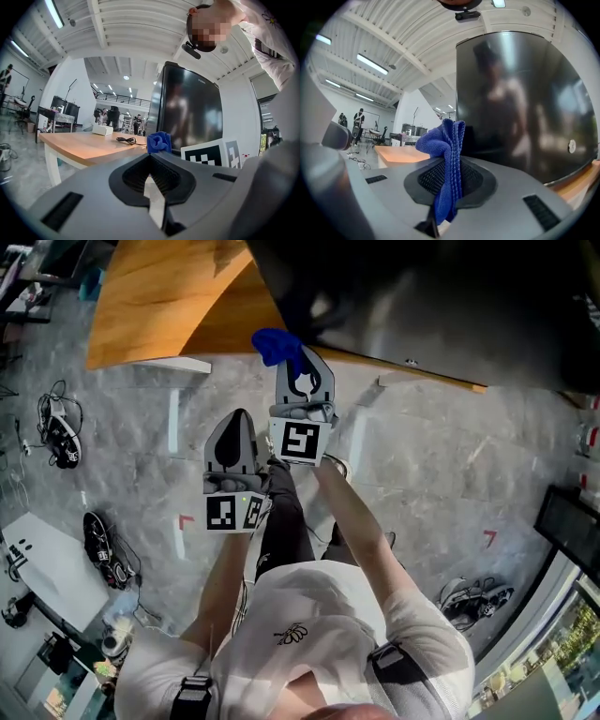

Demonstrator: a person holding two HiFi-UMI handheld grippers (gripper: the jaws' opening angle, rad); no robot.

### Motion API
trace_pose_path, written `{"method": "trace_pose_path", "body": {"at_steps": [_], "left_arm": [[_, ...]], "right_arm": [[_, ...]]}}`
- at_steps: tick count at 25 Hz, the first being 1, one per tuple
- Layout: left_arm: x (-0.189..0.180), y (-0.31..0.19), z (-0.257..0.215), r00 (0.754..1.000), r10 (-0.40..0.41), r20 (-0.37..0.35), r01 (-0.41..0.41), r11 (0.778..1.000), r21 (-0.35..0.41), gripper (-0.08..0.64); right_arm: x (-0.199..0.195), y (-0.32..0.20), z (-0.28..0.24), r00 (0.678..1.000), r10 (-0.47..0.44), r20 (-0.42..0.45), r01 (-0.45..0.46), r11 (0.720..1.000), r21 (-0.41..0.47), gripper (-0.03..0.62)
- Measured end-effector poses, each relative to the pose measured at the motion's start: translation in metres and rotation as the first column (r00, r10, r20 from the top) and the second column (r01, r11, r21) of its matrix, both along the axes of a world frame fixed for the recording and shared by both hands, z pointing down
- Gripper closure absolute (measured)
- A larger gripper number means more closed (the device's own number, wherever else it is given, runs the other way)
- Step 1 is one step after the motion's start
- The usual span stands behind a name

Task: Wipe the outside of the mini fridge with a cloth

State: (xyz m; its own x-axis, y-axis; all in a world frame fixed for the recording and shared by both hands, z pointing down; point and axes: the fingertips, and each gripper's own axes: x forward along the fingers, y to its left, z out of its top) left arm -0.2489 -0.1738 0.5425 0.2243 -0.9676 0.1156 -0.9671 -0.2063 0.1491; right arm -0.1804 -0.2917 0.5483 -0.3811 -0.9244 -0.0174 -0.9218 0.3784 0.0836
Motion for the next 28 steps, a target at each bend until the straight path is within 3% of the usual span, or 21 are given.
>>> {"method": "trace_pose_path", "body": {"at_steps": [6,14,28], "left_arm": [[-0.019,0.006,0.005,0.999,-0.032,-0.002,0.032,0.999,-0.007,0.555],[0.009,0.009,0.014,1.0,-0.005,-0.023,0.005,1.0,-0.023,0.555],[0.108,-0.009,0.005,0.991,0.136,-0.013,-0.136,0.991,-0.01,0.555]], "right_arm": [[-0.004,-0.005,0.001,0.998,0.002,-0.061,0.001,0.999,0.037,0.531],[0.018,0.001,0.005,0.995,-0.001,-0.1,0.005,0.999,0.04,0.531],[0.148,0.014,0.003,0.984,0.145,-0.102,-0.142,0.989,0.034,0.531]]}}
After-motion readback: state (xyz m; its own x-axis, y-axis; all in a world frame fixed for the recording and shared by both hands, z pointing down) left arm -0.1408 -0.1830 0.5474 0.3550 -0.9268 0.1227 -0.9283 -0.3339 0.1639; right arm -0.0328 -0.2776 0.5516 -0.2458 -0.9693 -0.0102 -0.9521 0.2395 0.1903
